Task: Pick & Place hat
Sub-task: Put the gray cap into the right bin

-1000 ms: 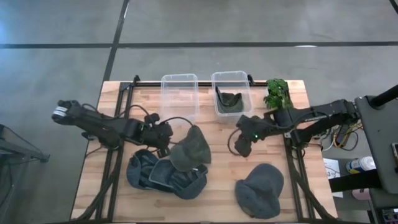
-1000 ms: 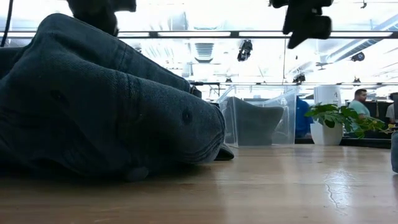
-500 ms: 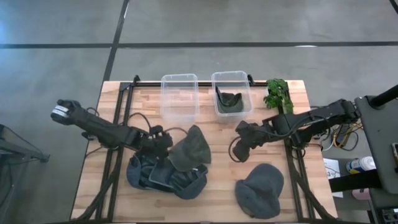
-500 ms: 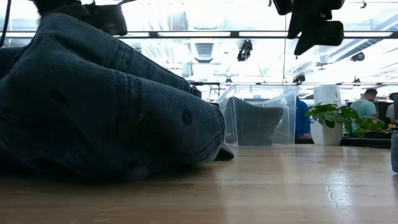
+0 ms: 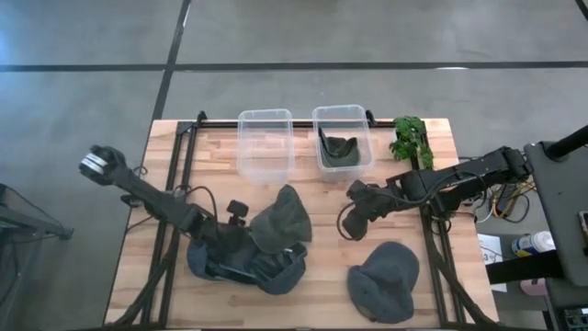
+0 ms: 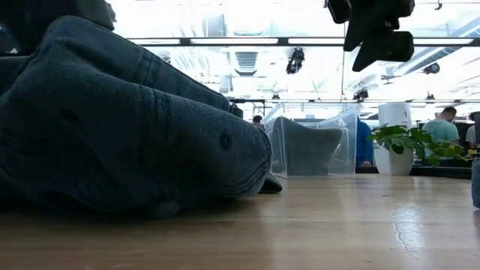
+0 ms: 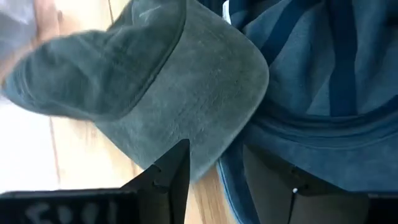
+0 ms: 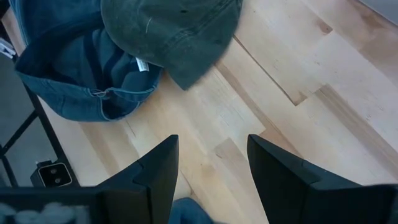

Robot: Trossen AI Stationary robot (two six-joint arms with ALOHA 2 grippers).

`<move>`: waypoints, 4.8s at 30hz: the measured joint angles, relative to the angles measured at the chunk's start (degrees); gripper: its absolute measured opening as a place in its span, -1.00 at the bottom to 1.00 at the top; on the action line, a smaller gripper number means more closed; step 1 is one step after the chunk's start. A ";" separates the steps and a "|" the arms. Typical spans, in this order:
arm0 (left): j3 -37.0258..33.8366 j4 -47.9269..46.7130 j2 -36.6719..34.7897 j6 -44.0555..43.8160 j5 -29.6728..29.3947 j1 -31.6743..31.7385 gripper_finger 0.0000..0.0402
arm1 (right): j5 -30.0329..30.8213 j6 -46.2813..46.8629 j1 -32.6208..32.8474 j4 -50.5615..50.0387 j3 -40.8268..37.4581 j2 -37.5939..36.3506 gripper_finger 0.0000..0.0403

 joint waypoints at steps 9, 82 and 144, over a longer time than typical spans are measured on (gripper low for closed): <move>-1.16 1.96 6.31 1.32 -9.73 -4.86 -0.29 | 0.00 0.50 0.00 -0.14 0.00 0.00 -0.08; 6.77 46.69 27.96 23.92 -18.35 11.89 -0.29 | 2.82 20.75 -12.08 48.71 -21.68 18.08 -0.76; 45.61 -11.13 4.57 -31.60 -11.25 20.41 -0.97 | 10.57 -15.77 -11.37 43.22 -10.61 -6.45 -0.87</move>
